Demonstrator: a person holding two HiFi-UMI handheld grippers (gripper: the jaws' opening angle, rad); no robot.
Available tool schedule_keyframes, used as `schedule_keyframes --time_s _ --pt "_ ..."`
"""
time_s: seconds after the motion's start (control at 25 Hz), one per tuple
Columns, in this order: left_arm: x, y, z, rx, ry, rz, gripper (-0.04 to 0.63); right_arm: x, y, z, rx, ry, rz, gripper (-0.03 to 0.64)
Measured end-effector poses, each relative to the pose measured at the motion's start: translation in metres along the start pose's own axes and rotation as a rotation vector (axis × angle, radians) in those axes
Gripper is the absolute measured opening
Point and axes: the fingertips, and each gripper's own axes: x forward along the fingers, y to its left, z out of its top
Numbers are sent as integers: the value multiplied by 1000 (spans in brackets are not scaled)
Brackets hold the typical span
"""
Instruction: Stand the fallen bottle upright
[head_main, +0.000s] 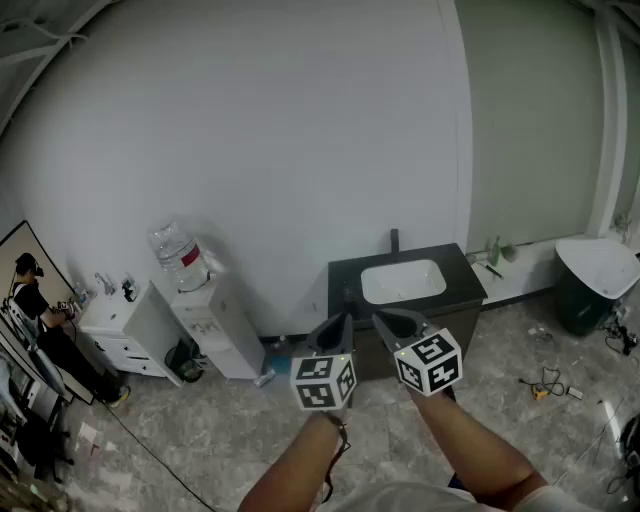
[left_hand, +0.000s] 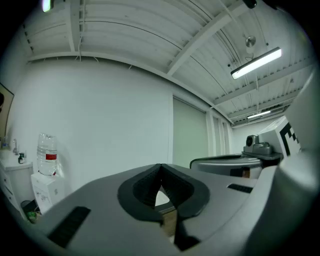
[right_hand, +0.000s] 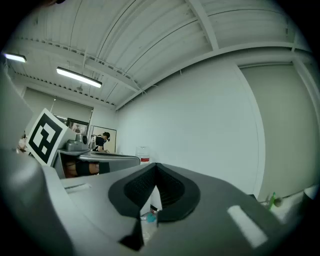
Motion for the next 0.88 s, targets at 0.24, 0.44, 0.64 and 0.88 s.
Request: schedule_keyframes --time_s 0.24,0.44,0.64,0.88 --pt "4 7 -1 -3 3 -7 8 9 1 0 3 0 -5 0" --pt "11 18 -4 -3 13 -19 8 23 2 -3 27 7 7 2" --pt "6 49 -6 2 31 -45 8 52 16 -10 51 26 -16 3" --pt "-1 97 -19 3 64 -94 8 95 34 -27 92 53 -63 3"
